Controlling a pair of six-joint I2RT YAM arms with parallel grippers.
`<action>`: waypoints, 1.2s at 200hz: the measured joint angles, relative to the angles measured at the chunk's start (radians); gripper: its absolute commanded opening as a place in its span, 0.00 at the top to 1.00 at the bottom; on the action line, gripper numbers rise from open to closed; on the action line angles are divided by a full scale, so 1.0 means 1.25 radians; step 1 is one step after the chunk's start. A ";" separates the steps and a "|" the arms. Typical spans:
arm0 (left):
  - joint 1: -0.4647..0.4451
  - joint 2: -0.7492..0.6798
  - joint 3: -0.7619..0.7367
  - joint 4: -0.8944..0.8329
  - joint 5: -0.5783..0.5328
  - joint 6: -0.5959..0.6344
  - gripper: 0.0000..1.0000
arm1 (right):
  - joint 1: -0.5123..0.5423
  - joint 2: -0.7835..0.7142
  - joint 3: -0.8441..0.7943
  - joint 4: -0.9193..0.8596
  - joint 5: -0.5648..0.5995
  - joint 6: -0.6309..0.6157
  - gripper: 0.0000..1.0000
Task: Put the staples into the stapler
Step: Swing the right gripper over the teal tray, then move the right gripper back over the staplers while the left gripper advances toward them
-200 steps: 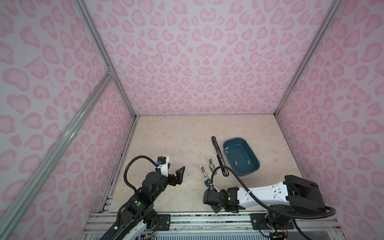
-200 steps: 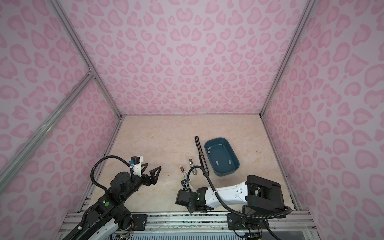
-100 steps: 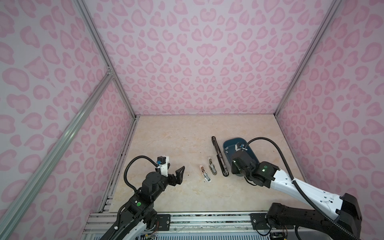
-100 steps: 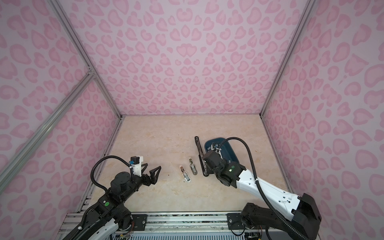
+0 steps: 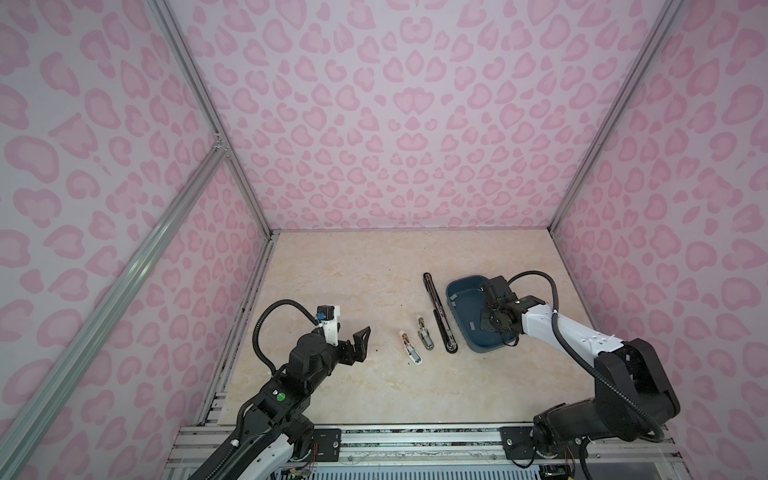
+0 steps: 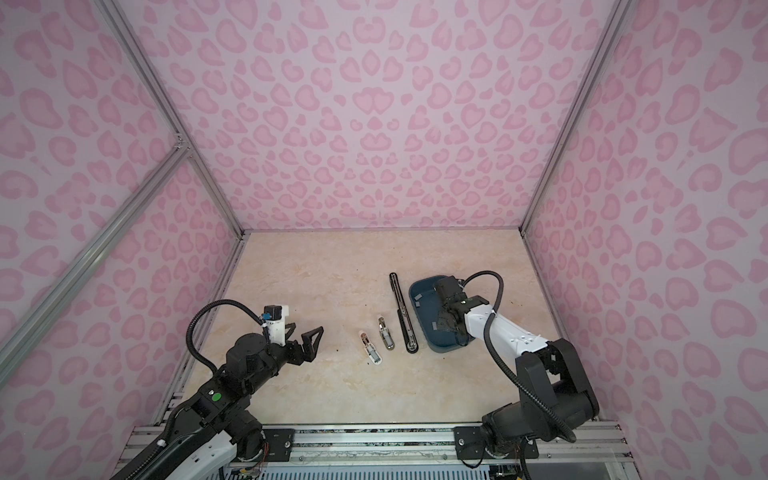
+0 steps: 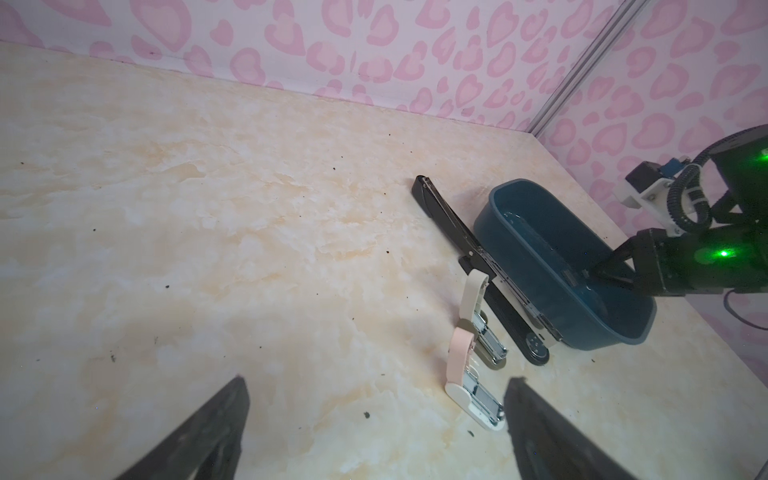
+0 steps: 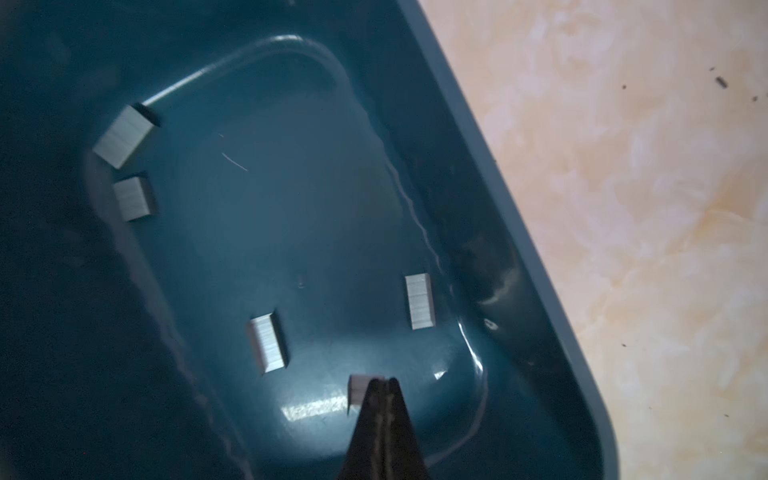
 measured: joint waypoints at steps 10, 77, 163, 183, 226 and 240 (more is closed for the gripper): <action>0.000 0.011 0.014 -0.006 0.004 -0.003 0.04 | 0.000 0.009 0.000 0.011 -0.015 -0.001 0.94; 0.000 0.122 0.046 -0.013 0.070 -0.010 0.04 | 0.016 -0.072 -0.018 0.041 0.013 -0.004 0.65; -0.001 0.289 0.048 0.121 0.179 -0.024 0.08 | 0.522 -0.318 -0.156 0.237 0.103 -0.098 0.52; -0.001 0.337 0.065 0.153 0.211 -0.031 0.08 | 0.598 -0.277 -0.201 0.309 0.118 -0.110 0.51; -0.001 0.416 0.079 0.228 0.264 -0.042 0.08 | 0.624 -0.141 -0.272 0.473 0.120 -0.055 0.44; -0.001 0.435 0.086 0.235 0.276 -0.042 0.09 | 0.631 -0.098 -0.325 0.573 0.120 -0.050 0.42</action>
